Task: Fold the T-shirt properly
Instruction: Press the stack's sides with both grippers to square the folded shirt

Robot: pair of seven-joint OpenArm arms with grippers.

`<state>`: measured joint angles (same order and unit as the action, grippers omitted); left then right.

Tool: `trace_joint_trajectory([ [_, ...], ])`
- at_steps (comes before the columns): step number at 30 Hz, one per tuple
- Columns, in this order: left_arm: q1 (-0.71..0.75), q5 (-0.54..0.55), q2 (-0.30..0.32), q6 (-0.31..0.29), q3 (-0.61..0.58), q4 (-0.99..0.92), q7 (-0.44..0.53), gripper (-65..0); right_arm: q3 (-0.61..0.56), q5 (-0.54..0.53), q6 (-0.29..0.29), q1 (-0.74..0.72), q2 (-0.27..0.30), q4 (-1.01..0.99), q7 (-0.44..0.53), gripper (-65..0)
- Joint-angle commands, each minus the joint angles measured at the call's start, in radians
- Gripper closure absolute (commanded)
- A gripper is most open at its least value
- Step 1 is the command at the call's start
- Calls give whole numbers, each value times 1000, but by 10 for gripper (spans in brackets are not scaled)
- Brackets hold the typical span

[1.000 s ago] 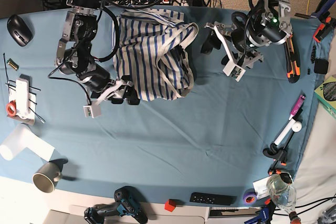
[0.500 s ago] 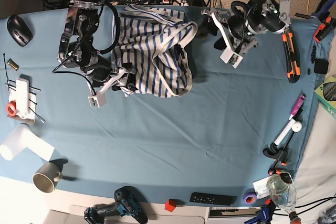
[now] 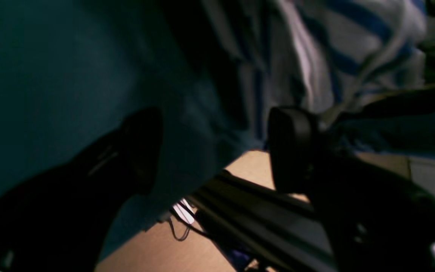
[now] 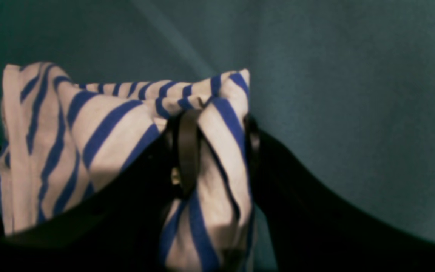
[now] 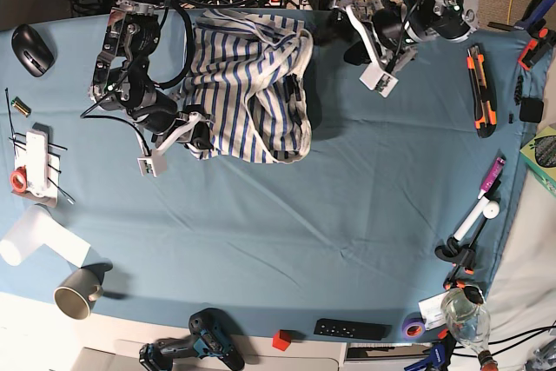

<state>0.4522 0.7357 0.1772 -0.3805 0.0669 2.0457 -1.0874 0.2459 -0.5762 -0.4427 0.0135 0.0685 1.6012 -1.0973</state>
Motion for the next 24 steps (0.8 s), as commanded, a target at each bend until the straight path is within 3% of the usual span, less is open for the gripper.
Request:
trace_joint_trajectory([
  [1,8,29,0,-6,1,23,11,-450,4,-3,-5,-16,9,14,15,-104],
  [7,19,47,-16,-7,-26,25,10,-450,4,-3,-5,-16,9,14,16,-104],
  [12,24,33,-19,-13,-155,27,10,-464,4,-3,-5,-16,9,14,16,-104],
  [14,27,-6,-24,-12,-220,35,14,-486,4,-3,-5,-16,9,14,16,-104],
  [19,17,-185,-39,70,-360,38,75,-490,4,-3,-5,-16,9,14,16,-104],
  [24,-21,-371,-38,159,-383,38,85,-490,4,-3,-5,-16,9,14,14,-104],
])
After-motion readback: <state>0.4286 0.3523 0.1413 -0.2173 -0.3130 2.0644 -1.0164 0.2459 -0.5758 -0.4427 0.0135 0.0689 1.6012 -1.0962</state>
